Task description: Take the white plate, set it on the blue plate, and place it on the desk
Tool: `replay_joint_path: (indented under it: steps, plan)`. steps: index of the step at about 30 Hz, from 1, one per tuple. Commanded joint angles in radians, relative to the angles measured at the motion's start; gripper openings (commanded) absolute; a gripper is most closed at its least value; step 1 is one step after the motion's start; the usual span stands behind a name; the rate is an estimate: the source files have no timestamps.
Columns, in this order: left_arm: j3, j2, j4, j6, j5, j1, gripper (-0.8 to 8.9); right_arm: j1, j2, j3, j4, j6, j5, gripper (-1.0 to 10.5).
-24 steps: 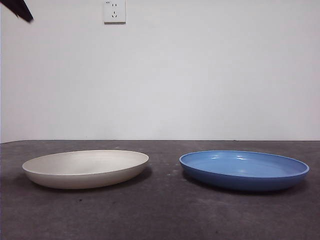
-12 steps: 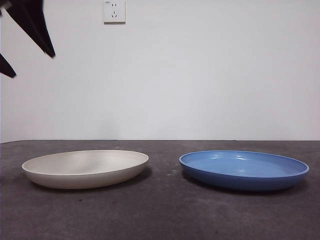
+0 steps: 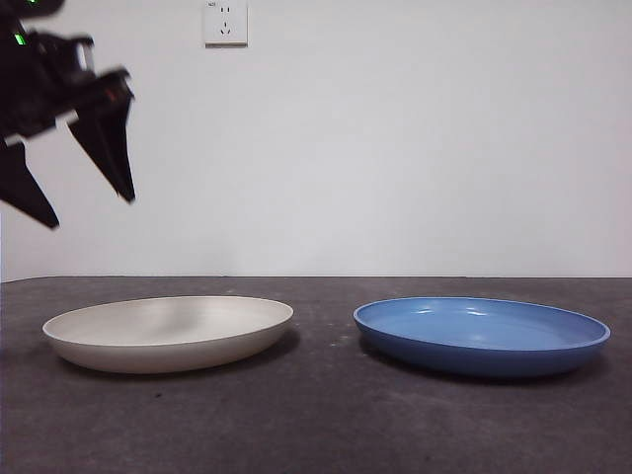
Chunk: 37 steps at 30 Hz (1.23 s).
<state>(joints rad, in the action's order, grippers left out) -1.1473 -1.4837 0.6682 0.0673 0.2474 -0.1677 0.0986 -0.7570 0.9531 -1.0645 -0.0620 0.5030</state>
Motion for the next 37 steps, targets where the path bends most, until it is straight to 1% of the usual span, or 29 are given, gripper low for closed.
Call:
replay_joint_path:
  steps: [1,3,12,20,21,22,26,27,29,30,33,35,37]
  plan:
    - [-0.023,-0.061,-0.022,-0.016,-0.035,-0.002,4.50,0.004,-0.006,0.019,0.009,0.010,0.002,4.4]
    - [-0.023,-0.101,-0.031,-0.030,-0.050,-0.002,4.50,0.004,-0.006,0.019,0.009,0.010,0.002,4.4]
    - [-0.023,-0.248,-0.091,-0.030,-0.050,-0.002,4.44,0.004,-0.006,0.019,0.009,0.010,0.002,4.4]
    - [-0.023,-0.307,-0.109,-0.027,-0.050,-0.002,4.27,0.004,-0.006,0.019,0.010,0.010,0.002,4.4]
    - [-0.023,-0.309,-0.110,-0.025,-0.050,-0.003,4.12,0.004,-0.006,0.019,0.010,0.010,0.002,4.4]
    - [-0.023,-0.310,-0.109,-0.025,-0.050,-0.003,3.76,0.004,-0.006,0.019,0.010,0.010,0.002,4.4]
    - [-0.023,-0.310,-0.106,-0.025,-0.050,-0.003,1.67,0.004,-0.006,0.019,0.010,0.010,0.002,4.4]
    - [-0.023,-0.310,-0.105,-0.025,-0.050,-0.003,1.27,0.004,-0.006,0.019,0.011,0.010,0.002,4.4]
    - [-0.023,-0.310,-0.103,-0.025,-0.050,-0.003,0.74,0.004,-0.006,0.019,0.010,0.010,0.002,4.4]
    - [-0.023,-0.310,-0.103,-0.025,-0.050,-0.003,0.55,0.004,-0.006,0.019,0.011,0.010,0.002,4.4]
    - [-0.023,-0.310,-0.100,-0.025,-0.050,-0.003,0.42,0.004,-0.006,0.019,0.011,0.010,0.002,4.4]
    - [-0.023,-0.310,-0.100,-0.023,-0.050,-0.003,0.09,0.004,-0.006,0.019,0.011,0.010,0.002,4.4]
    - [-0.023,-0.310,-0.100,-0.022,-0.050,-0.003,0.10,0.004,-0.006,0.019,0.013,0.010,0.002,4.4]
